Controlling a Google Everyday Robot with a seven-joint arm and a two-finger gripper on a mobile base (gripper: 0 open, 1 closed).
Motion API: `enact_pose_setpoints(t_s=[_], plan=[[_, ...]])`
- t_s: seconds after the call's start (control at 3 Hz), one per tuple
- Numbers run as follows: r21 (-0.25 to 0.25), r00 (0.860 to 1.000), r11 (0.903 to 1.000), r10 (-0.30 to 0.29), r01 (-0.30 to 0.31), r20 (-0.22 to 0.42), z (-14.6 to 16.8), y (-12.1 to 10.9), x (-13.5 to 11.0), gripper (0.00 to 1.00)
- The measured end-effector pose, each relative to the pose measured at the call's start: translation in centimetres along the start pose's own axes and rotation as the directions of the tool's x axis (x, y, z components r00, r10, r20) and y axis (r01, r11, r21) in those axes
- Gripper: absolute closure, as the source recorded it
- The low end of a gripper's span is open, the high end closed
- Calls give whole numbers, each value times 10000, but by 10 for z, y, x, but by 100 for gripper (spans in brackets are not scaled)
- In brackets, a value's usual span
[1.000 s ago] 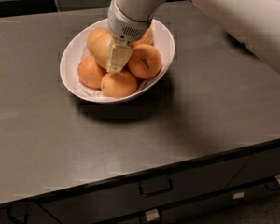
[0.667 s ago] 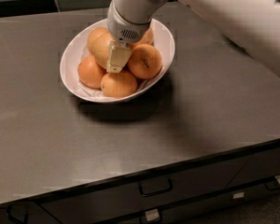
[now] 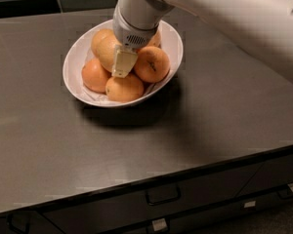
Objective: Pick orange from white bowl
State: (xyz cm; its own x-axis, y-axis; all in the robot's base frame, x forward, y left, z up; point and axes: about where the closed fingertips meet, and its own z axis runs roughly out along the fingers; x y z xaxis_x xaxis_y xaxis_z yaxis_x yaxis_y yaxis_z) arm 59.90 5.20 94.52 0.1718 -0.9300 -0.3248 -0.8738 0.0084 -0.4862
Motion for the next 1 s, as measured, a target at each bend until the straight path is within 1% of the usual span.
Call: enact_pose_setpoints(t_s=[0.33, 0.67, 1.0], plan=[[210, 10000, 9998, -9, 11, -75, 0, -1, 1, 33], [634, 9996, 9980, 30, -14, -265, -2, -2, 5, 33], [655, 9996, 9979, 32, -15, -267, -4, -3, 4, 34]])
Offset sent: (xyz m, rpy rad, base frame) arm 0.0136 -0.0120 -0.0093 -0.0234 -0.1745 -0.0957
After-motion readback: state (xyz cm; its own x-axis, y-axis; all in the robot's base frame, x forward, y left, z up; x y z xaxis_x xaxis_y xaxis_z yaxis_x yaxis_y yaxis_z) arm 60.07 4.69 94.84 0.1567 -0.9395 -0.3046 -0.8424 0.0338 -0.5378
